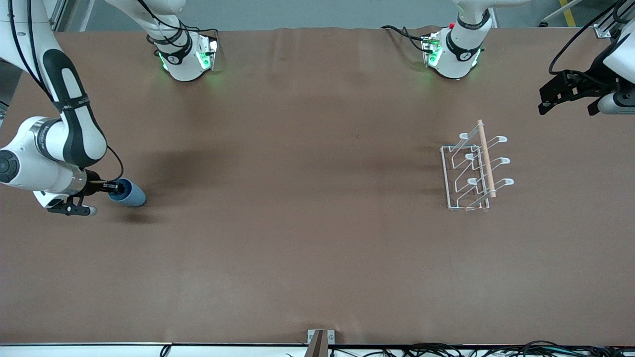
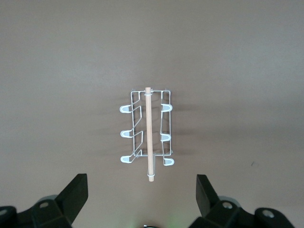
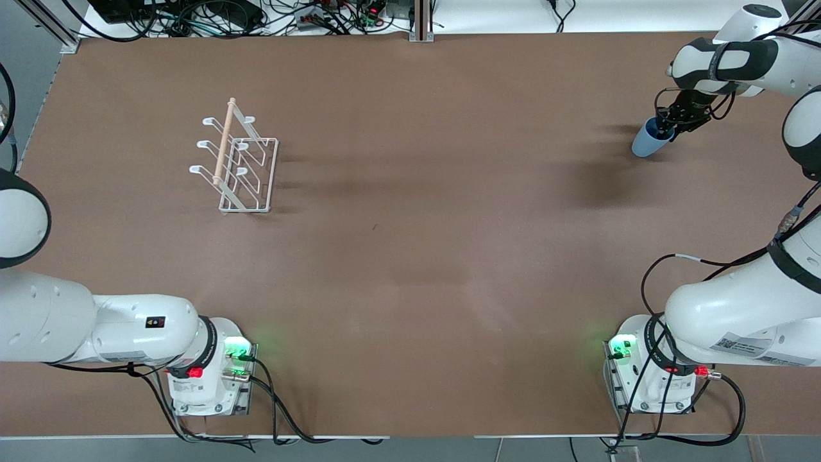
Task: Hang cup on cup holder
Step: 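Lift the blue cup with the right gripper while the left gripper approaches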
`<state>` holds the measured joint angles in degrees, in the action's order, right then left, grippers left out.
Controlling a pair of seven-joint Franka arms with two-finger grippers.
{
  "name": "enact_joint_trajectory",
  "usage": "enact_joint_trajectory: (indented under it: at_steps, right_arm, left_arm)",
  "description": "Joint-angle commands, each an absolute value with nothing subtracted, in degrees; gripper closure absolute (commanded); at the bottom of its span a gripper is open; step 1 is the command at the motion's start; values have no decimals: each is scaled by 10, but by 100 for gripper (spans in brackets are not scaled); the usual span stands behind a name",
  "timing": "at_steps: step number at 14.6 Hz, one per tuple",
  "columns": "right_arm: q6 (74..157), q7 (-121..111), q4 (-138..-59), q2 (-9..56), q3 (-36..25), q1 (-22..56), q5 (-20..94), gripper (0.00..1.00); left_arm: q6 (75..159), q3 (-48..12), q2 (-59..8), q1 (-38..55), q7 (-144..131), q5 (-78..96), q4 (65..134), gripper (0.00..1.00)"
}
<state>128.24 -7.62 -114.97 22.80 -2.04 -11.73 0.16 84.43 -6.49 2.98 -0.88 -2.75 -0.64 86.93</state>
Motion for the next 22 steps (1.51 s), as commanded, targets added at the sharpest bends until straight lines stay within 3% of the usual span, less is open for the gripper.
enact_joint_trajectory:
  at_steps: [1,4,7,12,22]
  right_arm:
    - [1285,-91,-1148,226,-17,-121,4,92]
    - [1285,-98,-1140,220,-16,-118,4,99]
    - [1277,-131,-1135,207,-12,-115,4,100]
    - [1184,-127,-1124,162,51,-106,36,100]
    - [1106,-134,-1114,156,169,-76,466,99]
  left_arm:
    - [839,-66,25,-12,-24,1,857,0]
    - [839,-66,25,-12,-24,1,857,0]
    - [839,-66,25,-12,-24,1,857,0]
    - [838,-67,25,-11,-24,1,857,0]
    - [839,-75,22,28,-25,1,858,0]
